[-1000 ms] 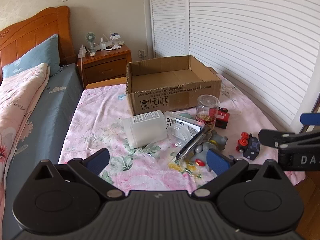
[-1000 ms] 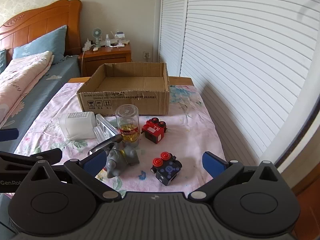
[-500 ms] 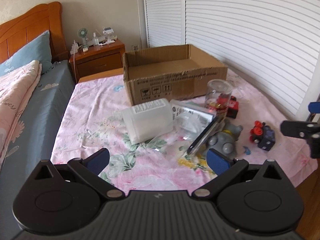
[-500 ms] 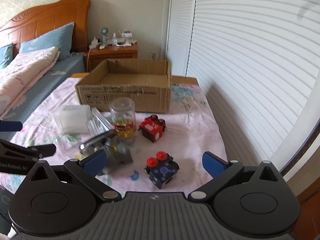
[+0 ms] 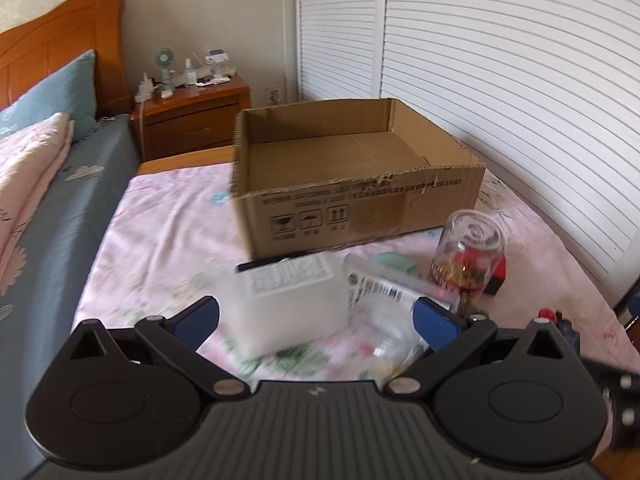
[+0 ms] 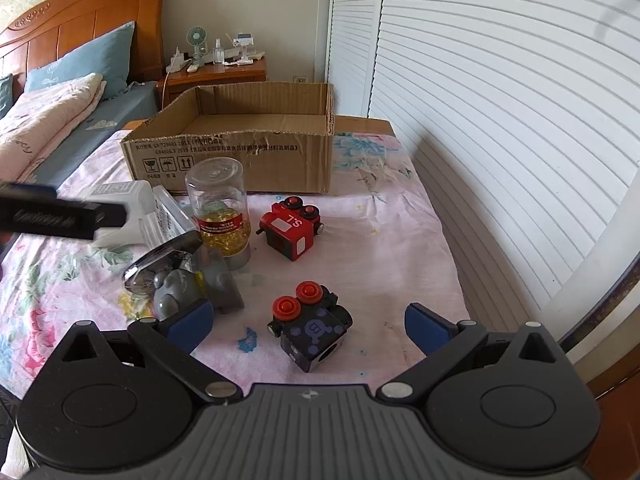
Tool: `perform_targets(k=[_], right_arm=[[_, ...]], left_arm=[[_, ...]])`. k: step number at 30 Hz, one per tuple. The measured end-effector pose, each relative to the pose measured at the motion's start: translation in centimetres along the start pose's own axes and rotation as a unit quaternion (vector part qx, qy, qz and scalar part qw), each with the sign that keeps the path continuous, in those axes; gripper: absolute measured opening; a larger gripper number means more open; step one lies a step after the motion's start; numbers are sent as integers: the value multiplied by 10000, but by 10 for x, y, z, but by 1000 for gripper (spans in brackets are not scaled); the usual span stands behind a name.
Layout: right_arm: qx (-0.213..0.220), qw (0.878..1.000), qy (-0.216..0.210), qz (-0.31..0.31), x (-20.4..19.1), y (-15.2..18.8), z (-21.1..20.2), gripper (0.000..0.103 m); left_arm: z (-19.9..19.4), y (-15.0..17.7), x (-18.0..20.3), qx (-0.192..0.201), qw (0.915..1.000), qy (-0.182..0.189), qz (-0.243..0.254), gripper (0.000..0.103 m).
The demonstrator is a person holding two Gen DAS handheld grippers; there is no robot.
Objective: Organize rigid objects
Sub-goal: 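Move left tool toward clear plastic cup while right tool approaches black red-buttoned cube, then close left tool on clear plastic cup while right tool grasps black cube toy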
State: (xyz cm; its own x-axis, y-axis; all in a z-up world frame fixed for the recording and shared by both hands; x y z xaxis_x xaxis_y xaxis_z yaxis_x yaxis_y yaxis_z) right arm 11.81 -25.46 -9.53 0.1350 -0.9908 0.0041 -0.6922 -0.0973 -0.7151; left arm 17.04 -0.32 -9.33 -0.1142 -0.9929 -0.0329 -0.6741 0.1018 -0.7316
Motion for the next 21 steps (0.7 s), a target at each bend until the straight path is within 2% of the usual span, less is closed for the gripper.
perform_targets(k=[3,5,11,14,21], right_arm=[[-58,10000,7,21,3,0,7,103],[-77,10000,14,41,5,0,10,103],[-56,9999,-46,146,10,-1,15,103],[-41,9998,-94,195,12,-1,18,103],[-30,9997,-87,238,17,1,15,103]], left_arm=[[16,-1,5,-83,9999,-15,-66,102],[21,-1,7,43,9997,-242,36,102],[20,4,8,7,9989,-441,179,102],[17,11,10,-35,9990,-391,232,102],[15,35,2,-414,9987,-234,186,102]])
Point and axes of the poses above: each gripper's, at about its wrist camera, not at the fingertips, and z roughly the way its jaws point, x to its right, y to its underside, the point moved 7 cm from there along z, roughly the way its jaws point, and after that the axes turned 2 degrees about z, right-handed, at the moved point
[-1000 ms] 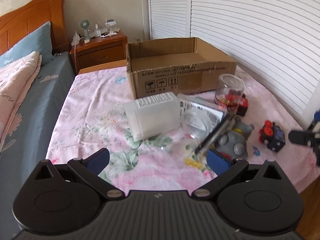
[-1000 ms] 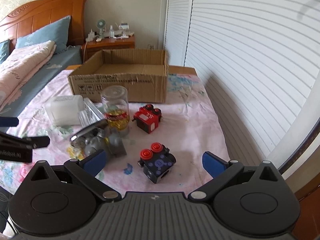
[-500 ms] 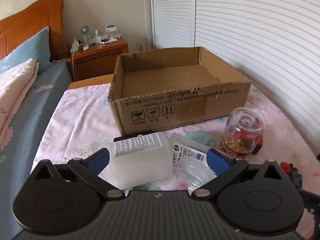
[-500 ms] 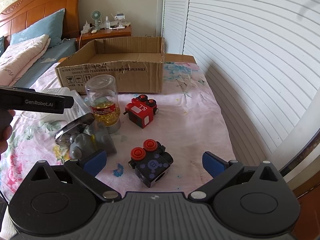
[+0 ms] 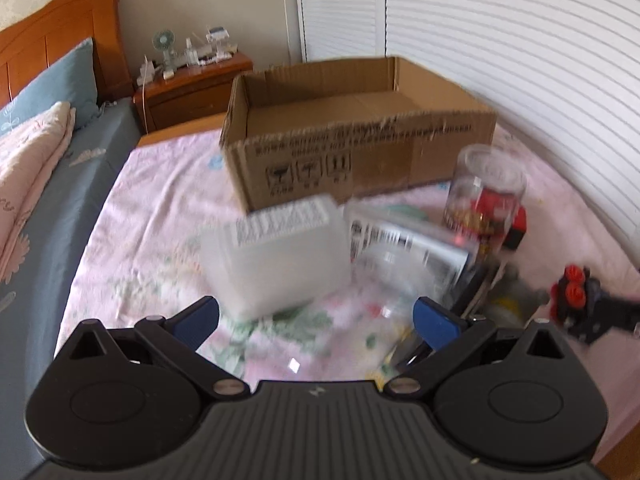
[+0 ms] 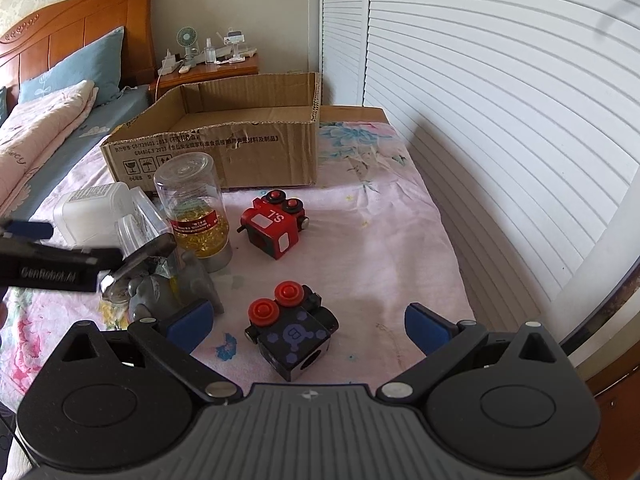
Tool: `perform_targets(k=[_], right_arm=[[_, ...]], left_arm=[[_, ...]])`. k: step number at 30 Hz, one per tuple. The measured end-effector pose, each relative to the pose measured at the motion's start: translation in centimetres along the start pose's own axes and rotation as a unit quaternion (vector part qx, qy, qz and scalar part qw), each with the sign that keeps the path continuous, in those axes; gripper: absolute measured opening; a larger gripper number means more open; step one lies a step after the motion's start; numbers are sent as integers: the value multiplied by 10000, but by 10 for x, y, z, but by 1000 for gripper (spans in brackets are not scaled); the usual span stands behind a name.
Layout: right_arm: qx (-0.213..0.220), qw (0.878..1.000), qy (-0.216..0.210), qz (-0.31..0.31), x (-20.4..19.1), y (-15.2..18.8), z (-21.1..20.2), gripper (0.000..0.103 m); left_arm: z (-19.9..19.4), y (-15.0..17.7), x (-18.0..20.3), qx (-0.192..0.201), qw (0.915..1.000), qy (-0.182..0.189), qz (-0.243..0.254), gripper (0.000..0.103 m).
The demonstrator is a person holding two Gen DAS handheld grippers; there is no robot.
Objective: Organize rigid objects
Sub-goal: 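Close left tool on clear plastic cup while right tool grasps black cube toy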
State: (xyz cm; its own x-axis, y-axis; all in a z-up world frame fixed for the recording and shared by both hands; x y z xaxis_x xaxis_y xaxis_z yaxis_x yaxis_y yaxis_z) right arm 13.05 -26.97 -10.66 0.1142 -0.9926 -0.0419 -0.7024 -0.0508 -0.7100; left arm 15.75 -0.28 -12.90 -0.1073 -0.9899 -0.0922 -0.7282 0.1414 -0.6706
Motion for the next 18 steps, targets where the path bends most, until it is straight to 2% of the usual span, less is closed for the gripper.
perform_targets(k=[3,13,15,18], right_arm=[[17,10000,7,13,2,0,-1,103],[-124,9994,-56,-330,1,9,13,103],[-172,9986,-62,-496,0,13,18,103],[-280,9968,-19,-748,0,20,28,103]], left_arm=[[-1,13,-8,-140,9999,-76,50,102],[1,39,-67,-499,9947,-851,-298,102],[-1,42,-71,-509,9948,-801,-358,102],[-10,44,-63,-548,9969,-395,-394,102]])
Point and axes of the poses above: each gripper's, at about its wrist camera, not at the fingertips, and z roughly the way its jaws point, x to its right, y to its underside, the point moved 7 cm from there along z, roughly the way its jaws point, and after that the axes turned 2 degrees about z, right-handed, at the moved point
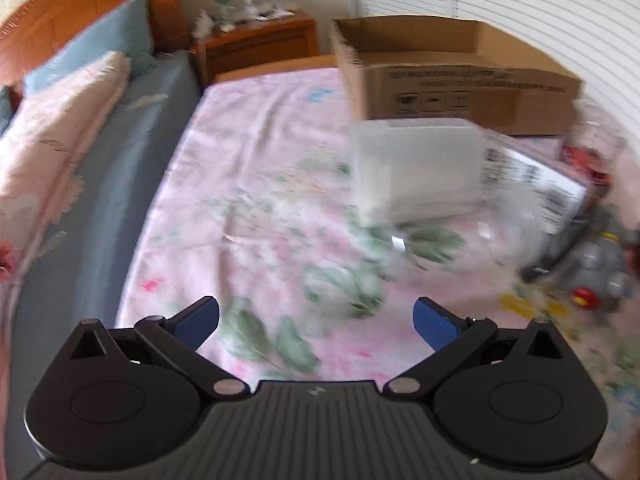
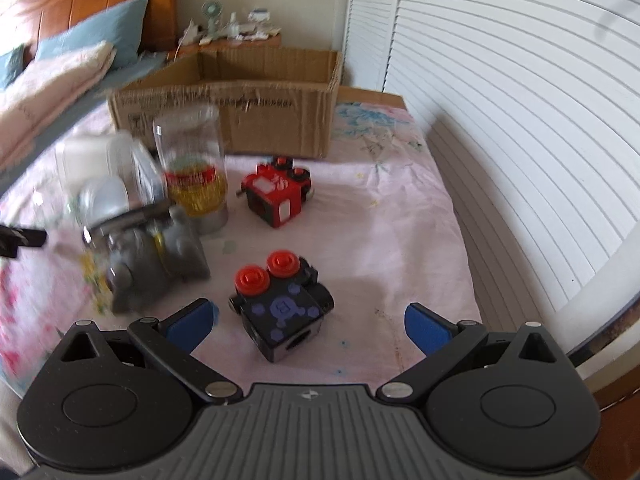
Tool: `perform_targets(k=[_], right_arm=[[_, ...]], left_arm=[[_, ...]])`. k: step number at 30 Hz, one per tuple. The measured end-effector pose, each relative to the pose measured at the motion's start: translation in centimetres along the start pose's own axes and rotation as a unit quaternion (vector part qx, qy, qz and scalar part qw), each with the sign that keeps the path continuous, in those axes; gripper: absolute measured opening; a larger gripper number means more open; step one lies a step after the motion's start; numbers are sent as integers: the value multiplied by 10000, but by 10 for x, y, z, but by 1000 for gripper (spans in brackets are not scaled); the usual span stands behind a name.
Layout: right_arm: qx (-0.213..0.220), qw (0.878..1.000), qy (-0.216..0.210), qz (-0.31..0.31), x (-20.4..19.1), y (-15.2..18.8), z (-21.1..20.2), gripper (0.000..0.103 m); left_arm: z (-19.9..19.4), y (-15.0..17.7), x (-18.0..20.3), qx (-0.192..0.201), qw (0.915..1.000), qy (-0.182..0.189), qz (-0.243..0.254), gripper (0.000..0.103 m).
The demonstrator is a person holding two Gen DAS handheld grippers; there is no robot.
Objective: Organize rigid objects
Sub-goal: 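Close left tool on clear plastic cup while right tool grasps black cube toy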
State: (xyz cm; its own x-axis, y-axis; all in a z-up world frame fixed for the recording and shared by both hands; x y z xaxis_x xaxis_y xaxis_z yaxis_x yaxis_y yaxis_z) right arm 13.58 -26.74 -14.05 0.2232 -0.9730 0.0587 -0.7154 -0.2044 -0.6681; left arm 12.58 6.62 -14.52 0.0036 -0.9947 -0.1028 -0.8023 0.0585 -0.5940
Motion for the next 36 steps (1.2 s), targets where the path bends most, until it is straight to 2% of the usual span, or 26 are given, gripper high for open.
perform_targets(k=[3,6,9,14,22,27,29,36], right_arm=[[-112,9998,-77,-138,-2,5,9,103],[-115,9997,-138,-173,-3,6,12,103],[-127,9996,-216,-94,-2,5,14,103],[-51,9994,-331,-55,-2,5,16,103],[-16,9976,-631,-295,1,3,20,103],[93,9960,-785,-413,1,3,20,103],[168,9953,-837,-463,2,4,20,103],[250,9920,-1058,-642,2,3,22,103]], left_arm=[[-16,-2,17,94,9979,639,1,102],[-27,-15,36,351,9955,882,40,102],[-25,-32,49,551,9950,833,-11,102],[-5,-44,64,471,9960,753,-107,102],[9,-27,43,260,9988,394,-89,102],[25,-14,38,-45,9987,436,-268,103],[24,-14,36,57,9982,440,-403,102],[23,-12,37,141,9984,351,-415,103]])
Point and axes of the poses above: each gripper's, at about its wrist camera, not at the fingertips, and z roughly the way its jaws point, x to its right, y to its underside, the point moved 7 cm from there along z, roughly the way its jaws point, and after that the axes turned 2 degrees about z, right-handed, at the moved point
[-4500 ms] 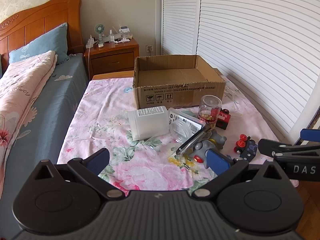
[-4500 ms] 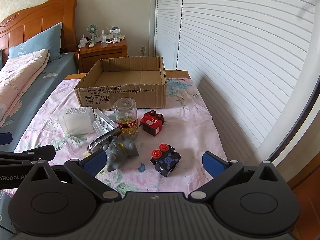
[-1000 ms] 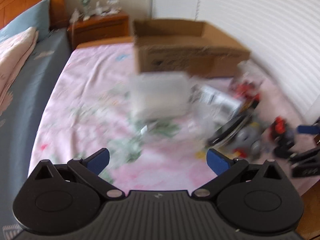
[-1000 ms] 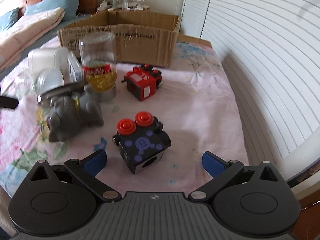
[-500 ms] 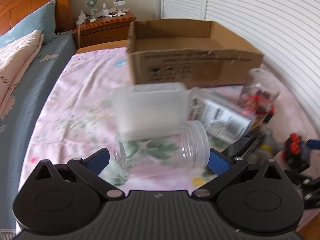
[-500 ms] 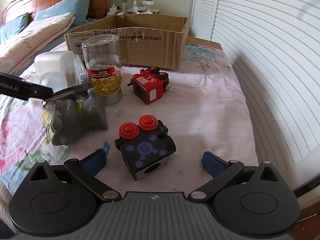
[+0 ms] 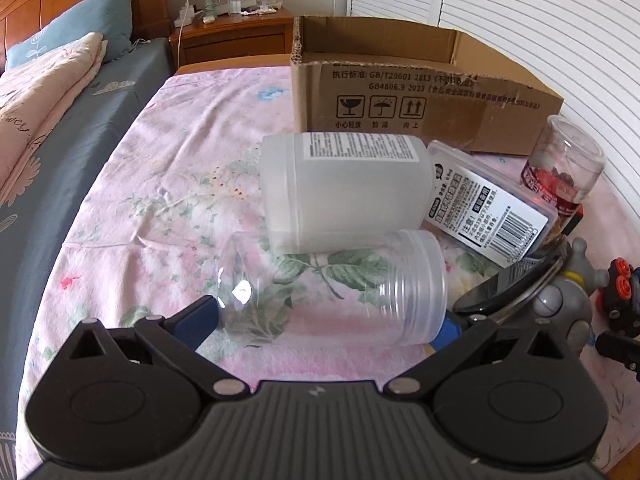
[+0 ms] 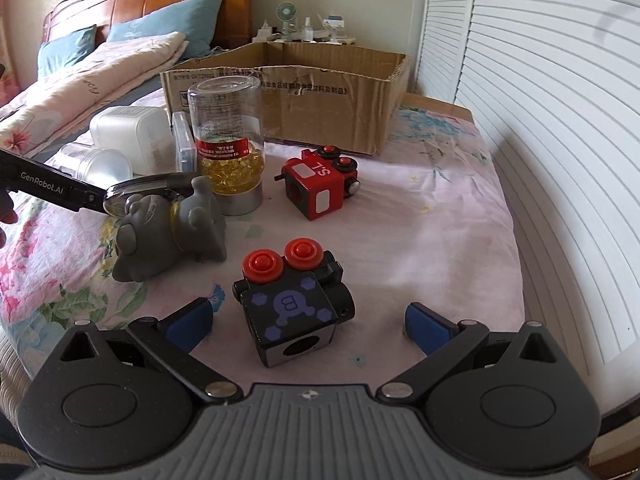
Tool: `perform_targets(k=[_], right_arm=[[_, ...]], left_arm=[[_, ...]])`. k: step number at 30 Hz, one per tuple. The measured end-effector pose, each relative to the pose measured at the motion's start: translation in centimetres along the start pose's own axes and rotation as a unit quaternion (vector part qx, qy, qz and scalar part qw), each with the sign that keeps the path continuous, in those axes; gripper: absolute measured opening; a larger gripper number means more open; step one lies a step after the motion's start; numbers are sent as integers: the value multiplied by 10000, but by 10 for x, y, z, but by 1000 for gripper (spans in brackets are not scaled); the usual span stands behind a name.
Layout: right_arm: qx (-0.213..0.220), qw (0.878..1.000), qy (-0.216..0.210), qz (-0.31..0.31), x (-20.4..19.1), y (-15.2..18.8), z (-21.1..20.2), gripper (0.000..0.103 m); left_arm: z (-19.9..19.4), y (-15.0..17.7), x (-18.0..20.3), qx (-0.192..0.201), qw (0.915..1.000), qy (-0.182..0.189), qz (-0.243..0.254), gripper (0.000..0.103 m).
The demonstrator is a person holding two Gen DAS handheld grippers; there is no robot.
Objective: Organize rigid objects
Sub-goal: 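Close left tool on clear plastic cup while right tool grasps black cube toy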
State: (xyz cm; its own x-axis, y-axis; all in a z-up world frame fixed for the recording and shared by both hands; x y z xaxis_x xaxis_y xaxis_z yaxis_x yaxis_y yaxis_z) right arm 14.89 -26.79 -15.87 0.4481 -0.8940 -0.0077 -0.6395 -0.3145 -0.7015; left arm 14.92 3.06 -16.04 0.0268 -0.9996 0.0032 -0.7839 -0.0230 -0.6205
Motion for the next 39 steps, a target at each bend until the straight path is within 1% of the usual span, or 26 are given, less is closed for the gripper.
perform_targets(k=[5,9,11,13,15,16,17,22,23,24,25,27,28,30,33,39], right_arm=[[-67,9992,-275,-274,-2,-5,4,103],[-62,9974,-498,-512,-8,-7,6,103],[-49,9963,-560,-655,-12,-7,6,103],[-54,9951,-638,-747,-15,-7,3,101],[-84,9941,-720,-801,-18,-6,-1,93],[-94,9937,-744,-828,-20,-5,-3,92],[-91,9934,-745,-869,-22,-5,-4,89],[-24,9939,-605,-925,-18,-10,-2,85],[-26,9942,-594,-901,-17,-11,-1,83],[-24,9942,-603,-896,-16,-12,0,78],[-27,9941,-604,-896,-15,-12,0,76],[-33,9941,-586,-916,-16,-13,-2,69],[-26,9942,-549,-927,-16,-12,-3,67],[-32,9949,-466,-889,-14,-13,-3,60],[-71,9953,-363,-898,-15,-12,-5,60],[-152,9954,-294,-901,-18,-14,-13,60]], left_arm=[[1,-2,0,-46,10000,-6,-47,102],[-2,-7,0,83,9998,67,-173,102],[-2,-10,1,130,9998,30,-159,102],[-3,-13,1,194,9997,-19,-134,102],[-3,-16,1,214,9997,-15,-114,102],[-3,-17,1,221,9997,-6,-100,102],[-3,-18,1,239,9997,-5,-87,102],[-1,-21,2,292,9996,-1,-55,100],[-2,-21,2,307,9995,23,-62,99],[-3,-22,2,315,9995,46,-66,98],[-4,-22,2,325,9994,49,-71,94],[-4,-23,1,322,9994,65,-68,91],[-4,-23,0,322,9994,71,-71,91],[-4,-22,-1,317,9994,82,-66,91],[-6,-22,-3,303,9995,110,8,91],[-17,-22,-8,298,9991,127,284,91]])
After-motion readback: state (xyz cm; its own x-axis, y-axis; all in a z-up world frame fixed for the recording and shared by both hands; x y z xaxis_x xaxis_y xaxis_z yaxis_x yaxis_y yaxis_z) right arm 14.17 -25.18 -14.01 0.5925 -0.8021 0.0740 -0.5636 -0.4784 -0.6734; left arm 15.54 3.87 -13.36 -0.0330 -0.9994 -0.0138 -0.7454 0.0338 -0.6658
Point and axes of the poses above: each gripper's, at about its wrist camera, not at the fingertips, and z roughly the way its jaws point, x to its right, y to its underside, the point moved 7 cm from there along z, roughly the way its jaws point, and after that the axes turned 2 degrees about z, right-handed, at the moved point
